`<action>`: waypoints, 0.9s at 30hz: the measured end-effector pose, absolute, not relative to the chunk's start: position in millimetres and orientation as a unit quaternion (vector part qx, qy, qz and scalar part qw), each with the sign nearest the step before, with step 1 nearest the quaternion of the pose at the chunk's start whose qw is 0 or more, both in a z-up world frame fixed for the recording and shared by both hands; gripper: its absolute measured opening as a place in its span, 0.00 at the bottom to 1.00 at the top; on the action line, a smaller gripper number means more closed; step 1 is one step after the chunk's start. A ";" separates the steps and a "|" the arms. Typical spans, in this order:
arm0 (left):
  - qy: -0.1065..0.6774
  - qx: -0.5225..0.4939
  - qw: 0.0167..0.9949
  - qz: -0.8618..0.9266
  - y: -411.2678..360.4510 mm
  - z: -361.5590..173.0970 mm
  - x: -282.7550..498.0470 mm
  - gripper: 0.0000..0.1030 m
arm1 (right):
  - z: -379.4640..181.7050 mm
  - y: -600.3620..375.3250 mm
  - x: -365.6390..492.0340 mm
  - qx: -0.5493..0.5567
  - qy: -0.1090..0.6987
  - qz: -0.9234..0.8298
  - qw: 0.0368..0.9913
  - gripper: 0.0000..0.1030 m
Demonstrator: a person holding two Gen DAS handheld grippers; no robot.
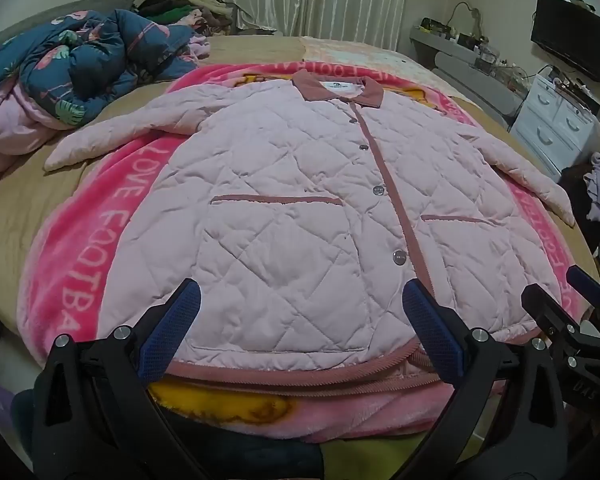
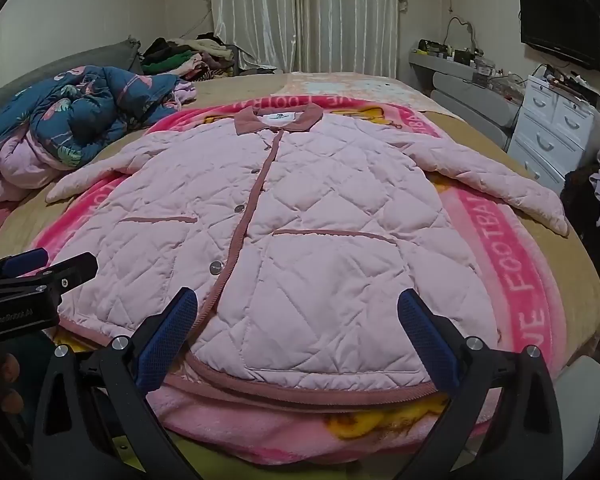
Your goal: Fold large clothes
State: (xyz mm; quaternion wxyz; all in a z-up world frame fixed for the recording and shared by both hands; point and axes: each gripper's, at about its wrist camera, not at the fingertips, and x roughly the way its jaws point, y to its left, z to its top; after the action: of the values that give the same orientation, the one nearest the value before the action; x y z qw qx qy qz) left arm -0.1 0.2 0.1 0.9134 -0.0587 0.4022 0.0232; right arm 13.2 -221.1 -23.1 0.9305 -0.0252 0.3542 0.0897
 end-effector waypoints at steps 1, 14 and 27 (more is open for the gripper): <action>0.402 -0.059 0.914 0.023 0.2 0.2 -0.2 0.92 | -23.2 -220.8 13.3 -0.025 0.354 0.090 0.930 0.96; 0.403 -0.056 0.913 0.023 -0.2 1.4 -0.9 0.92 | -23.2 -218.2 13.9 -0.026 0.354 0.092 0.930 0.96; 0.402 -0.057 0.914 0.021 -5.8 -0.2 -0.4 0.92 | -22.9 -218.0 13.1 -0.024 0.356 0.094 0.930 0.96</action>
State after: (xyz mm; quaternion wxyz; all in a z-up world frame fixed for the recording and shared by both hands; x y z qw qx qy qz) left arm -0.4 -5.8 -0.2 0.9137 -0.0570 0.4017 0.0209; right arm 13.1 -218.0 -22.9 0.9295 -0.0237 0.3557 0.0942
